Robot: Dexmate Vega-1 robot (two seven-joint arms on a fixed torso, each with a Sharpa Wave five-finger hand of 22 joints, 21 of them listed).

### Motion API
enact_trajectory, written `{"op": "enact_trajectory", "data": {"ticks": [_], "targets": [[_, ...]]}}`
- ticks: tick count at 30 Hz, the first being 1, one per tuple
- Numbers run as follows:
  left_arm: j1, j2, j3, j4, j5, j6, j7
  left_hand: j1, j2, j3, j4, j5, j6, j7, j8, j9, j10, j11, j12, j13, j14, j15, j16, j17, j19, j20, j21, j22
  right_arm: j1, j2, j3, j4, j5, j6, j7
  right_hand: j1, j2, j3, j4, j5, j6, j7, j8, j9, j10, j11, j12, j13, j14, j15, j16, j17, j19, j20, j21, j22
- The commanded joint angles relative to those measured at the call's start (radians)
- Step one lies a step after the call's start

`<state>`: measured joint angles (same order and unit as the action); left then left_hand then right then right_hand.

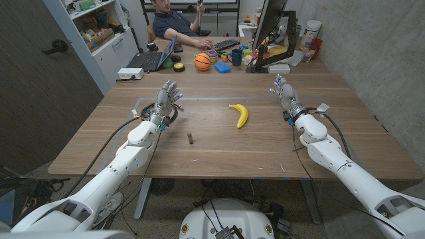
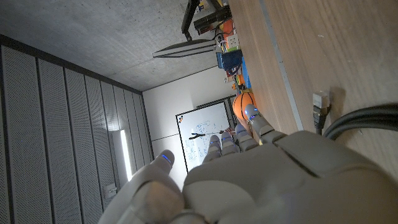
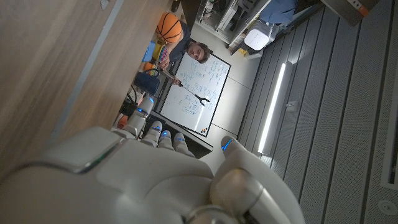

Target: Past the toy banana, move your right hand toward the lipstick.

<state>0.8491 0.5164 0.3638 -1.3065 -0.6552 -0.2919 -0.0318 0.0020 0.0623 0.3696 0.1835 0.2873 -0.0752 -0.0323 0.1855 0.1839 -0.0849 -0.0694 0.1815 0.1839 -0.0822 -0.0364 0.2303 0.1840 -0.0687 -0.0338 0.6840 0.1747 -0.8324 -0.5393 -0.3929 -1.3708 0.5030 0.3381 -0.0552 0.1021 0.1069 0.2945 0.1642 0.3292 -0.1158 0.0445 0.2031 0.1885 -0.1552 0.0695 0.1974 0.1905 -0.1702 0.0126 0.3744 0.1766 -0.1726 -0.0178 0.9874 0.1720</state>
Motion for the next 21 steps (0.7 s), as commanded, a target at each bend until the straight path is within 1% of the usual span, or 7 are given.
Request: {"op": "enact_trajectory", "data": {"ticks": [1,4,11,14,17,21], "targets": [[0.003,0.0,-0.002,0.001,-0.001,-0.006,0.001,0.0,0.094,0.001,0.0,0.004,-0.005,0.0,0.006,0.002,-0.006,0.004,0.005,0.003,-0.012,0.002,0.002,0.001,-0.006,-0.005,-0.003,0.004,-0.01,-0.025,-0.013,-0.064,-0.131,0.031,-0.082,0.006,0.037,0.0,-0.011,-0.001,0.006,-0.004,0.005,0.002,0.012,-0.003,0.005,0.003,-0.127,0.002,0.0,0.001,-0.199,-0.002,0.0,0.003],[0.005,0.0,-0.003,-0.001,0.0,-0.009,0.003,0.0,0.094,0.0,0.0,0.004,-0.005,0.0,0.006,0.002,-0.007,0.004,0.005,0.003,-0.012,0.002,0.002,0.001,-0.006,-0.005,-0.004,0.004,-0.011,-0.03,-0.014,-0.081,-0.168,0.033,-0.107,0.011,0.039,0.002,-0.014,0.0,0.009,-0.016,0.004,0.001,0.021,-0.005,0.007,0.002,-0.12,0.0,0.0,0.0,-0.197,-0.001,-0.002,0.003],[0.011,0.003,-0.006,-0.008,0.0,-0.008,0.008,0.0,0.094,-0.001,0.0,0.005,-0.005,0.0,0.006,0.002,-0.007,0.005,0.005,0.003,-0.012,0.003,0.002,0.001,-0.005,-0.005,-0.005,0.004,-0.007,-0.035,-0.016,-0.102,-0.217,0.053,-0.122,0.016,0.043,0.006,-0.016,0.002,0.008,-0.022,0.001,0.001,0.024,-0.007,0.006,0.002,-0.114,-0.001,-0.002,-0.001,-0.191,-0.001,-0.004,0.002],[0.014,0.004,-0.008,-0.012,0.0,-0.01,0.012,0.0,0.094,-0.002,0.0,0.005,-0.005,0.0,0.006,0.002,-0.007,0.005,0.005,0.003,-0.013,0.002,0.001,0.001,-0.005,-0.005,-0.006,0.004,-0.003,-0.039,-0.019,-0.107,-0.264,0.059,-0.146,0.021,0.045,0.009,-0.018,0.003,0.011,-0.026,0.001,0.001,0.031,-0.008,0.008,0.002,-0.105,-0.002,-0.001,-0.001,-0.184,-0.002,-0.005,0.002],[0.017,0.005,-0.009,-0.016,0.001,-0.01,0.015,0.0,0.094,-0.002,0.0,0.005,-0.005,0.0,0.006,0.002,-0.007,0.004,0.005,0.003,-0.012,0.002,0.001,0.001,-0.005,-0.005,-0.007,0.004,0.0,-0.038,-0.021,-0.109,-0.284,0.067,-0.152,0.026,0.049,0.012,-0.019,0.004,0.02,-0.035,0.002,0.001,0.04,-0.008,0.009,0.001,-0.096,-0.002,-0.001,-0.001,-0.175,-0.006,-0.006,0.002],[0.02,0.007,-0.01,-0.02,0.001,-0.009,0.016,0.0,0.095,-0.003,0.0,0.006,-0.005,0.001,0.006,0.002,-0.008,0.002,0.005,0.003,-0.013,0.002,0.001,0.001,-0.004,-0.005,-0.008,0.004,0.001,-0.043,-0.025,-0.123,-0.312,0.065,-0.158,0.028,0.053,0.015,-0.019,0.006,0.023,-0.037,0.002,0.001,0.044,-0.011,0.009,0.001,-0.091,-0.003,-0.002,-0.001,-0.171,-0.012,-0.006,0.002]]}}
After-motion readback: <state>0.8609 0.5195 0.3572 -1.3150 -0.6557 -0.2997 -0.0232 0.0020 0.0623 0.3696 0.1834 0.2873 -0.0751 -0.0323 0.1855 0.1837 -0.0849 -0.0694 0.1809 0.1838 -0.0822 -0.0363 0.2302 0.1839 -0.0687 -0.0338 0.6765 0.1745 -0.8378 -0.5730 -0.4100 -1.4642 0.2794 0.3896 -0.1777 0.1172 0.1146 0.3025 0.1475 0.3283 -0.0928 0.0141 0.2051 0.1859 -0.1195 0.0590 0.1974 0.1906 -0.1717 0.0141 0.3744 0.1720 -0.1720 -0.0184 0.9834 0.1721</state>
